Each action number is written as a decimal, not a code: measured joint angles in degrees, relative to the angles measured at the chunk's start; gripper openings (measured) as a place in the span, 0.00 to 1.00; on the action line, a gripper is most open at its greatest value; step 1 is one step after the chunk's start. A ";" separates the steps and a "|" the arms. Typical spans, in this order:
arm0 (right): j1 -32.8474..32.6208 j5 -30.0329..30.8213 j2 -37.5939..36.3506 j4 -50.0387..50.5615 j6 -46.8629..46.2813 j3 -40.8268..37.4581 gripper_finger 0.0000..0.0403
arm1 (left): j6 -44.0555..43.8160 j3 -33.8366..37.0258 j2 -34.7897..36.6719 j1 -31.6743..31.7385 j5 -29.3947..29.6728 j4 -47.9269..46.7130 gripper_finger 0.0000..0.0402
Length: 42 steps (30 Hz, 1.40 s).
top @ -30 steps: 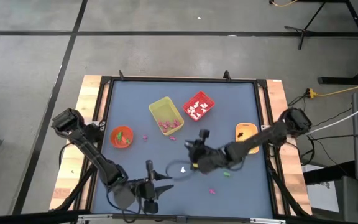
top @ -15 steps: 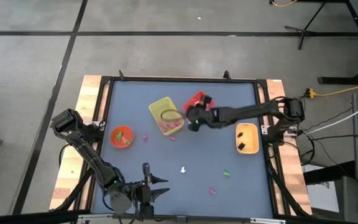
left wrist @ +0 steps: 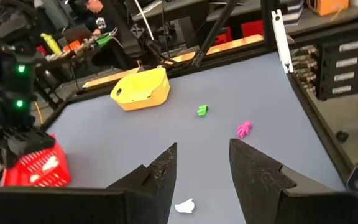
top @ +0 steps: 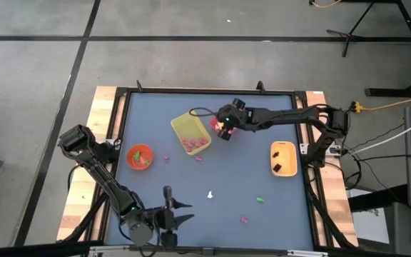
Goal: Sort Halloween decoration
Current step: Put the white ghost toy into the red bin, then put the green skeleton toy into the orange bin
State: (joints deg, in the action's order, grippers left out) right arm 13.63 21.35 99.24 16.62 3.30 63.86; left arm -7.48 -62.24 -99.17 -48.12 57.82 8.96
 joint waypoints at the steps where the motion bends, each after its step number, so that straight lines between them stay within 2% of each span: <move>1: 0.04 0.01 0.02 0.00 0.00 0.00 0.17 | -1.01 0.00 0.01 0.00 0.12 0.03 0.33; 7: 0.43 0.00 0.02 0.04 0.01 0.00 0.18 | -7.79 0.00 0.18 -0.56 0.16 -0.16 0.33; 11: 0.41 0.02 0.02 0.07 0.01 0.00 0.27 | -12.30 0.00 2.71 -1.58 -0.38 -3.62 0.33; 15: 0.30 0.02 0.02 0.04 0.01 0.00 0.38 | -19.44 0.00 7.33 -2.01 -2.29 -12.70 0.33; 22: 0.28 0.02 0.04 0.07 0.01 0.00 0.46 | -36.05 -0.02 15.15 -1.57 -13.84 -38.95 0.33; 27: 0.28 0.01 0.04 0.13 0.01 0.00 0.47 | -40.43 0.00 16.76 -1.54 -23.90 -52.48 0.33; 33: 0.28 0.00 0.09 0.36 -0.01 0.00 0.47 | -40.44 0.00 16.58 -1.79 -36.04 -60.78 0.33; 42: 0.28 0.00 0.09 0.35 -0.01 0.00 0.47 | -40.44 0.00 16.56 -2.89 -39.14 -68.76 0.33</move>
State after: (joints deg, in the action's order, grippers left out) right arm 13.91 21.34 99.33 16.97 3.29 63.86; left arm -47.92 -62.24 -82.61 -51.01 18.69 -59.80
